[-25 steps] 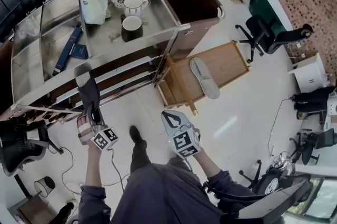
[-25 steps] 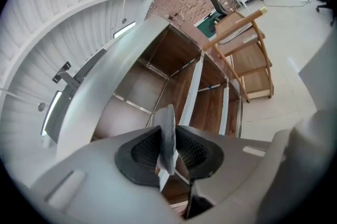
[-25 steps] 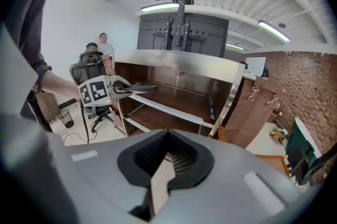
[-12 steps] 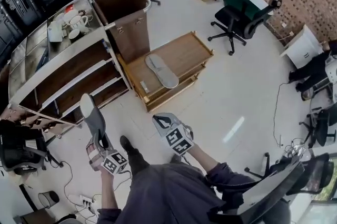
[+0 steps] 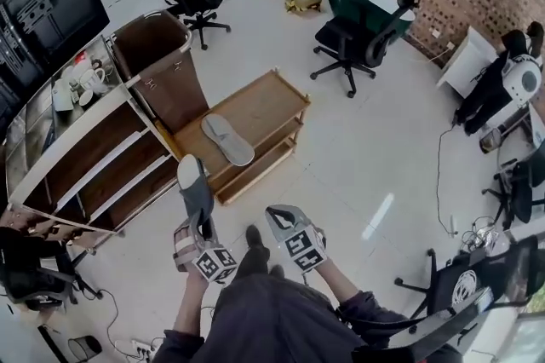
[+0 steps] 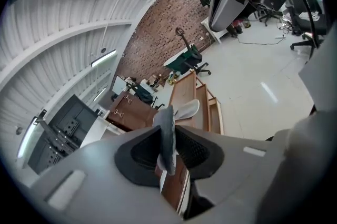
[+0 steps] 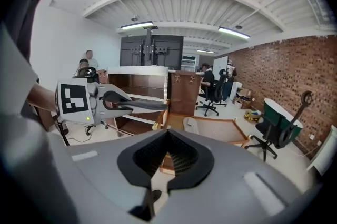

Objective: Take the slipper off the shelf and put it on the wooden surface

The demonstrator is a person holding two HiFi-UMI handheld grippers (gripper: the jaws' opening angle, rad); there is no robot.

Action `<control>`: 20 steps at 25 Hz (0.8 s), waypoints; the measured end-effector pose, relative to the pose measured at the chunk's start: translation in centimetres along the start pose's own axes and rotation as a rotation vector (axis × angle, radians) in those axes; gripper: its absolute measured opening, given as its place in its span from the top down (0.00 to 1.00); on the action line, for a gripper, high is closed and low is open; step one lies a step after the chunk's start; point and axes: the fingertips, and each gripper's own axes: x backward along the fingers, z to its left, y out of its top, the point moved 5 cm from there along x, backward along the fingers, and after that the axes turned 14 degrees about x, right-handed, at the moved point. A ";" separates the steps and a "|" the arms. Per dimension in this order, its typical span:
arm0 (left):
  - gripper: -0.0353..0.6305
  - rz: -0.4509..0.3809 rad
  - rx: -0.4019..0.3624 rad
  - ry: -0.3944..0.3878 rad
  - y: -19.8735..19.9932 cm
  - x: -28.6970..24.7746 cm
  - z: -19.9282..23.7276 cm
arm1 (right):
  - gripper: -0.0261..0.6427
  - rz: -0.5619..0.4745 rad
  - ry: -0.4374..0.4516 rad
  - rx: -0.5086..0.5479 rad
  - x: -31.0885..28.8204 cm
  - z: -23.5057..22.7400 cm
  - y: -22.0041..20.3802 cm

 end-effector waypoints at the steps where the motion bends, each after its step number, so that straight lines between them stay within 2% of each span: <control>1: 0.80 -0.013 -0.006 -0.020 1.3 -1.3 -0.8 | 0.96 0.004 -0.019 -0.014 0.2 -1.2 -0.6; 5: 0.80 -0.017 -0.007 -0.081 4.9 -7.1 -2.9 | 0.96 0.032 -0.043 -0.043 -1.2 -5.6 -2.6; 10: 0.80 0.009 -0.012 -0.119 8.9 -17.0 -4.5 | 0.96 0.082 0.001 -0.024 -6.8 -12.7 -4.8; 16: 0.80 0.069 -0.003 -0.192 13.4 -28.5 -5.3 | 0.96 0.141 0.040 -0.005 -11.6 -20.8 -2.9; 20: 0.80 0.098 -0.046 -0.237 15.5 -35.9 -6.8 | 0.96 0.163 0.025 -0.024 -13.7 -25.5 -2.9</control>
